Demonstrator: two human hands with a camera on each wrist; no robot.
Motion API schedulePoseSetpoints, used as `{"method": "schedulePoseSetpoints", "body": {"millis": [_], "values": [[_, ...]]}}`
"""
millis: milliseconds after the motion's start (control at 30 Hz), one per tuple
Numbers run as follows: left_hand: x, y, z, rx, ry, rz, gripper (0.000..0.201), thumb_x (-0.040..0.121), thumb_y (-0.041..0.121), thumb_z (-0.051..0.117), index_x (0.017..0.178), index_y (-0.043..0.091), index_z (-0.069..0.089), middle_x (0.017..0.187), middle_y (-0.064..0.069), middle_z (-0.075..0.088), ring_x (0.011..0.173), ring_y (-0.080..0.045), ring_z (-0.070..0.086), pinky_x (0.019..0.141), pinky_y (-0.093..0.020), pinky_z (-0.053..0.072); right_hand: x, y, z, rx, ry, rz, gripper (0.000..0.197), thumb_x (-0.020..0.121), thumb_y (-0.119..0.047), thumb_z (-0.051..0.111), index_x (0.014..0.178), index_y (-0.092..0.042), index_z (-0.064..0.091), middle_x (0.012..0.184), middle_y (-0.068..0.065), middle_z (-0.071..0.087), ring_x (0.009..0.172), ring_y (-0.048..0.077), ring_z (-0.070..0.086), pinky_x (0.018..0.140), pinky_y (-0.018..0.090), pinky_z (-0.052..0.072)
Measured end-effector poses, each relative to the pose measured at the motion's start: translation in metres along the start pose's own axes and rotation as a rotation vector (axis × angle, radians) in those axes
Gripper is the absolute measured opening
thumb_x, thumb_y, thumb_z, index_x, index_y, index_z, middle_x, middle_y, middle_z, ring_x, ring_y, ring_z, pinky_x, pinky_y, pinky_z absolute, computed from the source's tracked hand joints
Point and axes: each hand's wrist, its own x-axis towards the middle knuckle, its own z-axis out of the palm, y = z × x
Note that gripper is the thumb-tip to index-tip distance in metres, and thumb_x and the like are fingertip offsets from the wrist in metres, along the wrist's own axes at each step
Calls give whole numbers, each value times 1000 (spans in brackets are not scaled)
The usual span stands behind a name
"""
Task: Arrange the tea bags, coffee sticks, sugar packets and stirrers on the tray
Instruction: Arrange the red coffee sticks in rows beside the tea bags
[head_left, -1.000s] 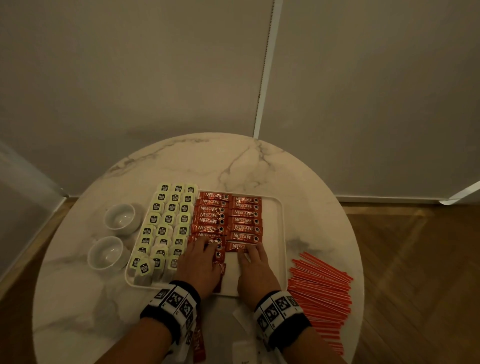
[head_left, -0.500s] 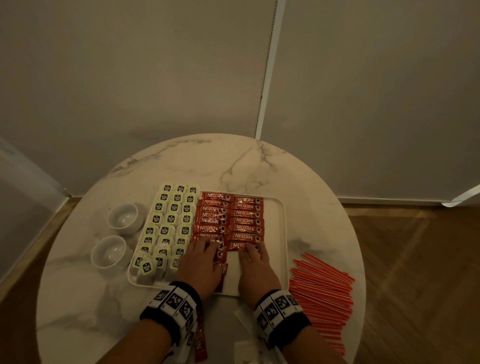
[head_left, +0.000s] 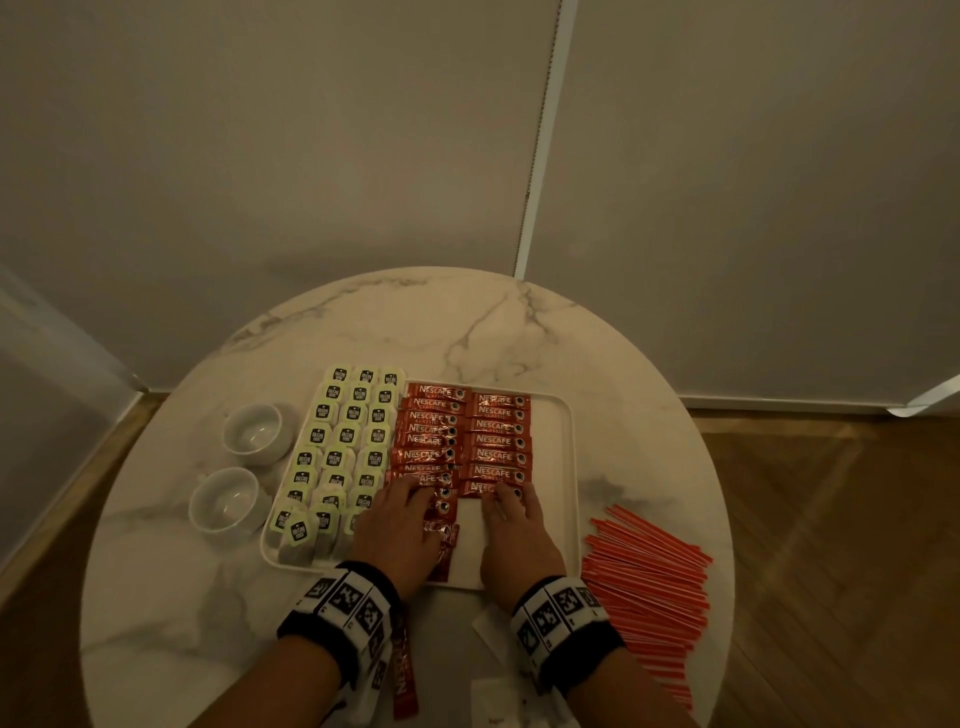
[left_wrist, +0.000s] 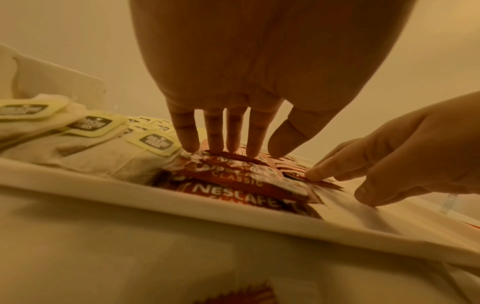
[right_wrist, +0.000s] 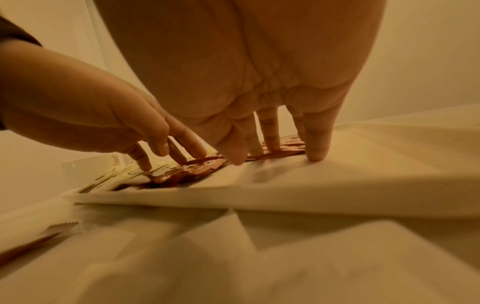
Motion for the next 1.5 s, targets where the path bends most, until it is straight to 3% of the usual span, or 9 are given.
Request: {"method": "schedulePoseSetpoints", "body": {"millis": [200, 333, 500, 733, 900, 1033, 1167, 1300, 1500], "values": [[-2, -5, -9, -17, 35, 10, 50, 90, 32, 50, 138, 23, 42, 144, 4, 35, 127, -18, 35, 102, -37, 40, -11, 0, -8, 185, 148, -36, 58, 94, -17, 43, 150, -17, 26, 157, 3, 16, 146, 28, 4, 119, 38, 16], [-13, -18, -26, -163, 54, 10, 26, 90, 26, 52, 113, 16, 58, 114, 0, 51, 104, -18, 50, 91, -35, 46, -26, -8, -12, 251, 296, -109, 34, 93, -23, 49, 126, -18, 56, 128, 0, 48, 122, 18, 38, 102, 27, 36], [-46, -45, -40, -126, -176, 88, 12, 93, 34, 51, 92, 24, 57, 94, 8, 59, 85, -8, 56, 83, -28, 49, -56, -49, -4, 246, -18, -129, 19, 94, -33, 47, 95, -17, 57, 91, 1, 57, 83, 17, 51, 76, 30, 45], [-76, -83, -35, 61, -394, -14, 14, 85, 41, 55, 84, 28, 50, 88, 8, 54, 80, -10, 53, 69, -23, 43, -74, -97, 34, 163, -175, 65, 45, 91, -36, 55, 128, -13, 44, 126, 9, 50, 115, 28, 53, 93, 37, 45], [-85, -87, -29, 65, -522, 29, 16, 84, 44, 58, 89, 30, 51, 88, 11, 53, 82, -8, 53, 70, -22, 40, -74, -117, 46, 168, -160, 118, 37, 92, -17, 53, 127, -9, 45, 129, 11, 43, 115, 29, 53, 93, 37, 46], [-86, -81, -28, 3, -576, 69, 31, 77, 44, 66, 103, 29, 58, 100, 10, 59, 91, -8, 57, 76, -21, 45, -75, -119, 44, 198, -171, 156, 33, 91, -22, 55, 122, -11, 51, 125, 9, 47, 112, 28, 54, 92, 36, 46], [-80, -70, -33, -270, -596, 104, 40, 76, 45, 69, 111, 28, 62, 104, 10, 66, 94, -6, 63, 89, -27, 51, -78, -103, 19, 767, -43, 216, 17, 85, -19, 62, 99, -17, 52, 89, 0, 62, 73, 15, 65, 61, 24, 53], [-70, -39, -46, -614, -419, 164, 12, 91, 12, 60, 97, 18, 69, 80, 3, 69, 66, 3, 63, 62, -13, 49, -77, -75, -4, 1462, 105, 237, 31, 85, 2, 59, 107, -12, 43, 87, 16, 67, 61, 27, 68, 55, 36, 56], [-32, -8, -52, -459, -379, 236, 12, 91, 19, 61, 86, 23, 70, 74, 5, 65, 67, -5, 58, 70, -24, 49, -67, -19, -29, 1450, 162, 207, 8, 86, 4, 62, 94, 2, 61, 84, 19, 67, 66, 26, 66, 61, 37, 57]]}}
